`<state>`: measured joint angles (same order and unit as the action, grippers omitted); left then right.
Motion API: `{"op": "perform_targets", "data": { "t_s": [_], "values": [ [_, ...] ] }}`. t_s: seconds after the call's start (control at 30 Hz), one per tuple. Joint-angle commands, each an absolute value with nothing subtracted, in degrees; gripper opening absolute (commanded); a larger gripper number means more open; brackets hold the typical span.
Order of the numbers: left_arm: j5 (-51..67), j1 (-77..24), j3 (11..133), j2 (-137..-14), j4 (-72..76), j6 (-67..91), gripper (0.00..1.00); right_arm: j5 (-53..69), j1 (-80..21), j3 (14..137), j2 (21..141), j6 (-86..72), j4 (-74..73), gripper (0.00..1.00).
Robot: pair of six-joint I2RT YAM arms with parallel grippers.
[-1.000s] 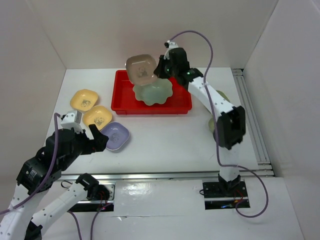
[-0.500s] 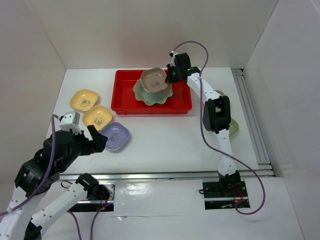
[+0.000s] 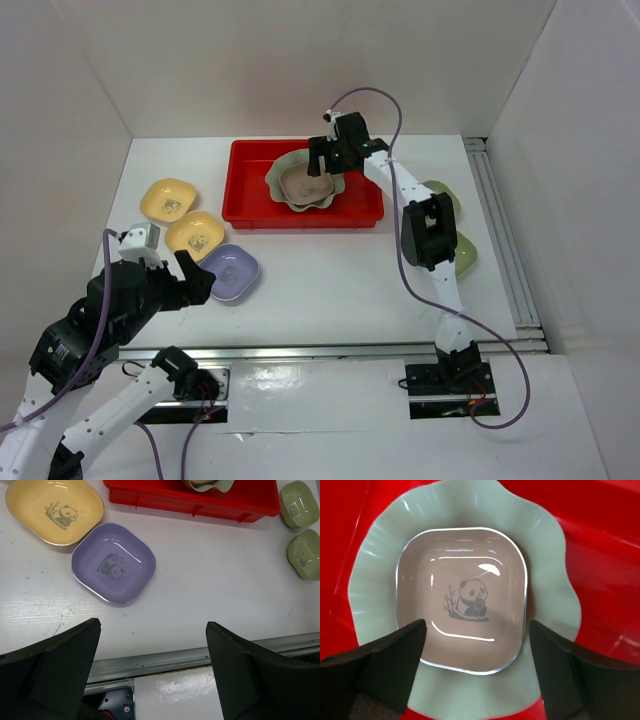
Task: Place the plates into the plastic bin on the countertop
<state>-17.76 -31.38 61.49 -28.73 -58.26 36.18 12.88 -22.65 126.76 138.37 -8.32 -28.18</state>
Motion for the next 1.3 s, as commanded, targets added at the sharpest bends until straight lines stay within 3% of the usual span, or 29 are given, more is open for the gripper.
{"op": "perform_targets", "data": {
  "t_s": [0.0,0.07,0.17,0.3,0.43,0.57,0.73,1.07,1.27],
  "values": [
    [-18.4,-31.6,61.4,-29.0,-56.2,35.9,1.0,12.4,-22.5,125.6,128.2,-8.9,-24.6,0.92],
    [-18.4,-31.6,61.4,-29.0,-56.2,35.9,1.0,9.2,-22.5,123.7,122.0,-8.9,-24.0,1.0],
    [-18.4,-31.6,61.4,-29.0,-56.2,35.9,1.0,3.9,-18.6,114.2,112.5,-9.0,-21.6,1.0],
    [-18.4,-31.6,61.4,-29.0,-56.2,35.9,1.0,0.8,-4.8,100.8,105.8,-13.5,-20.6,1.0],
    [-18.4,-31.6,61.4,-28.5,-56.2,35.9,1.0,-3.3,2.5,89.9,105.3,-18.9,-21.5,1.0],
    [-17.8,-31.6,61.4,-27.9,-55.6,35.9,1.0,-9.2,7.1,86.6,107.2,-22.9,-23.6,0.99],
    [-17.8,-32.2,61.4,-26.9,-55.6,35.9,1.0,-7.9,10.5,84.0,110.1,-23.1,-21.4,0.96],
    [-17.8,-32.7,61.4,-26.4,-55.6,35.9,1.0,-11.2,10.5,83.5,115.7,-21.1,-21.4,0.92],
    [-17.8,-33.2,61.4,-25.8,-55.6,35.9,1.0,-12.3,11.1,81.7,116.3,-22.2,-20.2,0.8]
  ]
}}
